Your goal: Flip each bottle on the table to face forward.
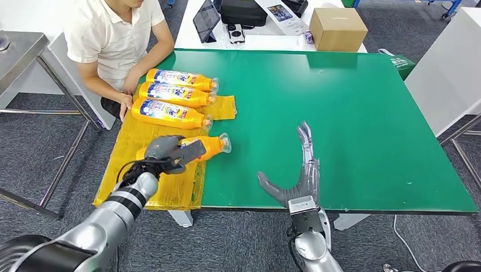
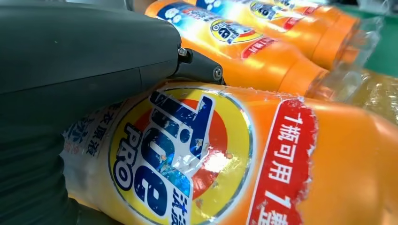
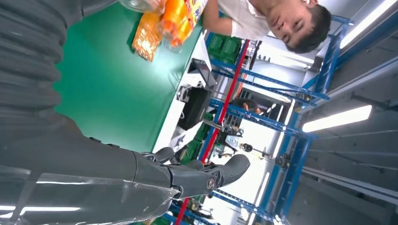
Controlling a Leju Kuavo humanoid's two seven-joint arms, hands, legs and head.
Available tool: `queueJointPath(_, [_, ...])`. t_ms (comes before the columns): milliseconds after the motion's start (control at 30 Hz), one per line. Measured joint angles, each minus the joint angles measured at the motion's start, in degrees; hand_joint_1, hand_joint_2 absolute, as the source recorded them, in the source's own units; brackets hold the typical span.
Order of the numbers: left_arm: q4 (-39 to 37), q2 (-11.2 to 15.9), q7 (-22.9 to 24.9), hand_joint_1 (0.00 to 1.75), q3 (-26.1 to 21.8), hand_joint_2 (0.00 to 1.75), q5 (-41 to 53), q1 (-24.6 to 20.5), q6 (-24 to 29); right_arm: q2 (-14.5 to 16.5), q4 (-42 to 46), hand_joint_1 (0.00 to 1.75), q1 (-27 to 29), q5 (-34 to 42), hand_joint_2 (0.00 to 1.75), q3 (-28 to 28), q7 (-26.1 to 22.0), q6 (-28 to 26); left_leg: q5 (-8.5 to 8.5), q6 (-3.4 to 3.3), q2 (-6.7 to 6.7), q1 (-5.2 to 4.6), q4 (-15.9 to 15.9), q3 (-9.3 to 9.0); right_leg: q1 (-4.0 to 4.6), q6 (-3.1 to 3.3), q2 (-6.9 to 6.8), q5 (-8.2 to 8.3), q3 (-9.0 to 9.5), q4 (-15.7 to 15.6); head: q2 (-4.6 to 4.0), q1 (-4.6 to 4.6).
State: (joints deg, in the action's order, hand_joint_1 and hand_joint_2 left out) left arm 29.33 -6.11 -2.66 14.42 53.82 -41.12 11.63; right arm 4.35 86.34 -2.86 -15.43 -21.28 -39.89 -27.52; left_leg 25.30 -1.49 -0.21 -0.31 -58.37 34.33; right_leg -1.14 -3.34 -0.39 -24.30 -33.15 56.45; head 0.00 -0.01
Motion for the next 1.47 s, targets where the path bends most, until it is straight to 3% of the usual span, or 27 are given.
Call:
queueJointPath(33, [-0.9,0.2,0.1,0.16,-0.3,1.75,-0.5,-0.8,-0.6,0.0,-0.1,0.0,0.0,0.4,1.75,-0.1,0.0,0.1,0.0,0.0,0.0,0.0,0.0,-0.01,0.0,0.0,0.01,0.0,0.0,0.0,0.0,-0.01])
queueJointPath(100, [-2.3,0.5,0.3,0.0,-0.8,1.75,-0.6,-1.7,-1.3,0.0,-0.3,0.0,0.0,1.2,1.75,-0.2,0.0,0.5,0.0,0.0,0.02,0.0,0.0,-0.02,0.01,0.0,0.02,0.0,-0.01,0.0,0.0,-0.01])
queueJointPath(600, [-7.3,1.0,1.2,0.0,-0.7,1.75,1.7,-4.1,-8.1,-0.1,-1.2,0.0,0.1,2.3,1.75,-0.2,0.0,1.8,0.0,0.01,0.02,0.0,0.0,-0.03,0.0,0.0,0.01,0.0,0.0,0.0,0.0,-0.01])
queueJointPath(800, [-7.6,1.0,-2.5,0.0,-0.3,1.75,1.6,-4.5,-10.5,-0.2,-1.8,0.0,0.0,2.9,1.75,-0.2,0.0,1.9,-0.01,0.01,0.0,0.01,0.0,-0.06,0.0,0.0,0.0,0.0,0.03,0.0,0.0,0.0])
queueJointPath(900, [-7.1,0.6,-6.1,0.0,-0.3,1.75,0.2,-3.6,-4.9,-0.3,-2.0,0.0,0.0,2.9,1.75,-0.2,0.0,1.9,-0.01,0.01,0.01,0.01,0.0,-0.05,0.0,0.0,0.0,0.0,0.01,0.0,0.0,0.0])
queueJointPath(1033, [-2.9,-1.5,-14.4,0.0,-1.3,1.75,-6.2,0.3,9.2,-0.4,-2.3,0.0,0.1,1.8,1.75,-0.1,0.0,1.8,0.0,0.01,0.0,-0.02,0.0,-0.02,-0.03,0.0,0.0,0.0,0.0,0.0,0.0,0.0])
queueJointPath(1100, [0.4,-3.0,-18.8,0.0,-2.1,1.75,-10.0,2.9,13.9,-0.4,-2.5,0.0,0.2,1.3,1.75,-0.1,0.0,1.6,0.02,0.01,0.0,-0.03,0.0,0.01,-0.04,-0.01,0.0,-0.01,-0.01,0.0,0.0,0.01])
queueJointPath(1267, [7.3,-5.4,-23.6,0.0,-3.2,1.75,-17.5,8.5,17.3,-0.4,-2.8,0.0,0.6,0.9,1.75,-0.1,0.0,1.1,0.05,0.0,0.01,-0.04,0.0,0.03,-0.04,-0.01,0.01,-0.01,-0.07,-0.1,0.0,0.0])
queueJointPath(1467, [14.8,-6.1,-24.2,0.0,-2.2,1.75,-21.7,12.9,17.5,-0.4,-3.3,0.0,1.1,0.4,1.75,-0.1,0.0,1.0,0.04,0.01,0.02,-0.01,0.0,0.03,-0.01,-0.01,0.01,-0.01,-0.08,0.0,0.0,-0.01])
